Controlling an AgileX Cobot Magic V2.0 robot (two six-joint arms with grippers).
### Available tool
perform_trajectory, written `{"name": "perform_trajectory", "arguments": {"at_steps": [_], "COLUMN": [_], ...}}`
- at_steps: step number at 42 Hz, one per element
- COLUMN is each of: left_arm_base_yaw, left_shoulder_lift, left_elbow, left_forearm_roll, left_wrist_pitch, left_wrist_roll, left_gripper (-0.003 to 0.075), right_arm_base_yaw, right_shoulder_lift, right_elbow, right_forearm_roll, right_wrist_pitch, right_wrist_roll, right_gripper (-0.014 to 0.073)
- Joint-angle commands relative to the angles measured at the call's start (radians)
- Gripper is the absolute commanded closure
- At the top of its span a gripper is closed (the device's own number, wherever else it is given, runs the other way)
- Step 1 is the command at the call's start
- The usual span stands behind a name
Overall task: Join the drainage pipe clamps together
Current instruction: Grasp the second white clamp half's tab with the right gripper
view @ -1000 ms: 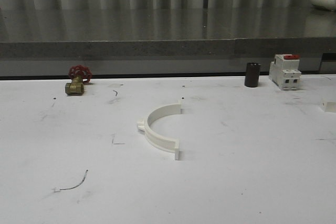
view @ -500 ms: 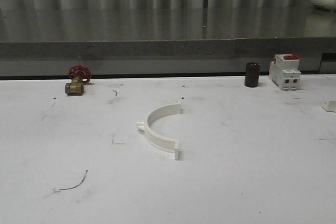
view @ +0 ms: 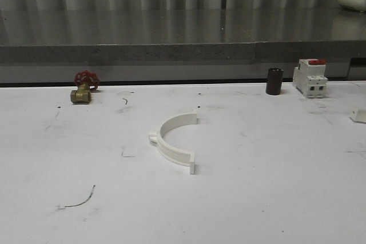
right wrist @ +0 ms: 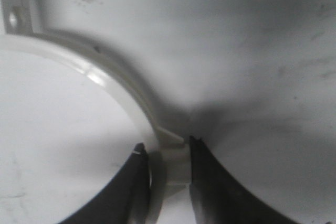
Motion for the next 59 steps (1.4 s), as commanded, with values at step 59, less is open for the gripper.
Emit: {"name": "perform_trajectory", "arguments": {"at_steps": [59], "left_arm_base_yaw": [0.001], "left_shoulder_lift": [0.002], "left_elbow": [-0.027], "left_forearm_roll": [-0.023], "left_wrist_pitch": [-0.071], "left_wrist_roll": [-0.001], "left_gripper": [0.0336], "right_arm_base_yaw": [0.721], "right_shoulder_lift": [-0.083], "right_elbow": [-0.221], "right_forearm_roll": [-0.202], "right_wrist_pitch": [0.168], "right_wrist_roll": [0.818], "right_gripper": [0.045]}}
